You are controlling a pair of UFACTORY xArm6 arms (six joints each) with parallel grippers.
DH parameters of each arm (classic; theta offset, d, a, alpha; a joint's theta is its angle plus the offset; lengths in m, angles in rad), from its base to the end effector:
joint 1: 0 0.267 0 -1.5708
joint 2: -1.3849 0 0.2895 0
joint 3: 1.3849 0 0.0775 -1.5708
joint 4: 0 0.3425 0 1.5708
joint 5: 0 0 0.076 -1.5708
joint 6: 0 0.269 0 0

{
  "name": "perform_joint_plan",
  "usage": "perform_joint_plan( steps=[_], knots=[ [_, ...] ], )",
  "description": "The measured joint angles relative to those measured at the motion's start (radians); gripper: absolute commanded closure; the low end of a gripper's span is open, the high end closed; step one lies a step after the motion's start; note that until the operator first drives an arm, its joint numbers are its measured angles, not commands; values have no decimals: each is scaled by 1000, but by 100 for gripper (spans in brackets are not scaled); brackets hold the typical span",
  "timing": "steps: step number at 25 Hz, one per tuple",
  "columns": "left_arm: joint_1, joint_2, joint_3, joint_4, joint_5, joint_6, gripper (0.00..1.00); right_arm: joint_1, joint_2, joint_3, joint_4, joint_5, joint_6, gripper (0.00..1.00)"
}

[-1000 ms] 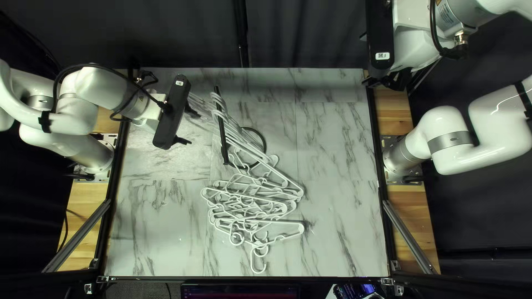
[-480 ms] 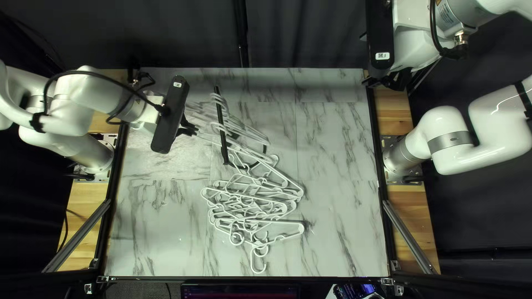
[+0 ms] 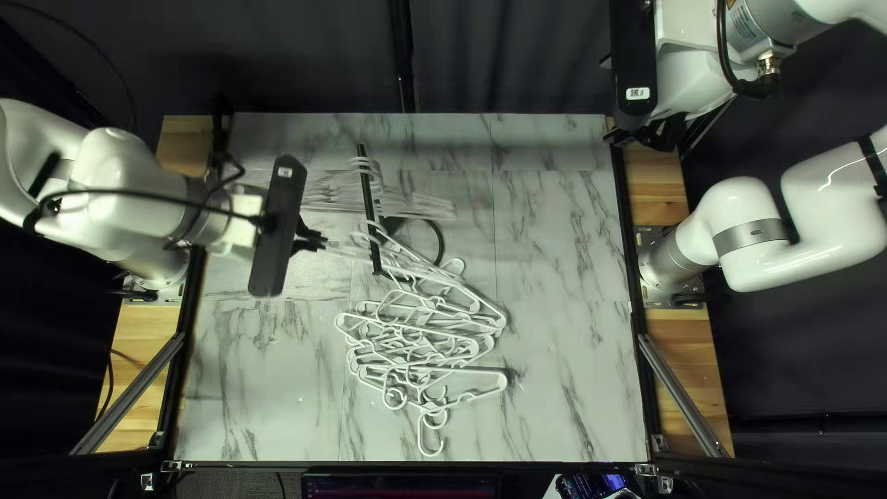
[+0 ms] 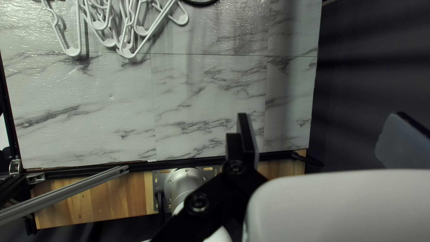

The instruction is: Remove hangers from rack and place onto table

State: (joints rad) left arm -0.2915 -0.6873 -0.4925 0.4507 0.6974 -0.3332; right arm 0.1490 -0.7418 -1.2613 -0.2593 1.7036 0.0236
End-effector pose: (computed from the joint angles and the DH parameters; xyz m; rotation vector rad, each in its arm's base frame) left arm 0.4008 -0.0682 0.2695 -2.8055 0.3319 -0.8187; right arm 0.2814 -0.0295 0.5006 2.8811 0.0748 0.4644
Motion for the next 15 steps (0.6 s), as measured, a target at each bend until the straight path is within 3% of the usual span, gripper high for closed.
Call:
perform_joint_plan(
  steps=[10,15],
  knots=[
    [-122,109,-76,86,64,-165,100,0,0,0,0,0,0,0],
    [-229,173,-134,197,193,-320,100,0,0,0,0,0,0,0]
  ],
)
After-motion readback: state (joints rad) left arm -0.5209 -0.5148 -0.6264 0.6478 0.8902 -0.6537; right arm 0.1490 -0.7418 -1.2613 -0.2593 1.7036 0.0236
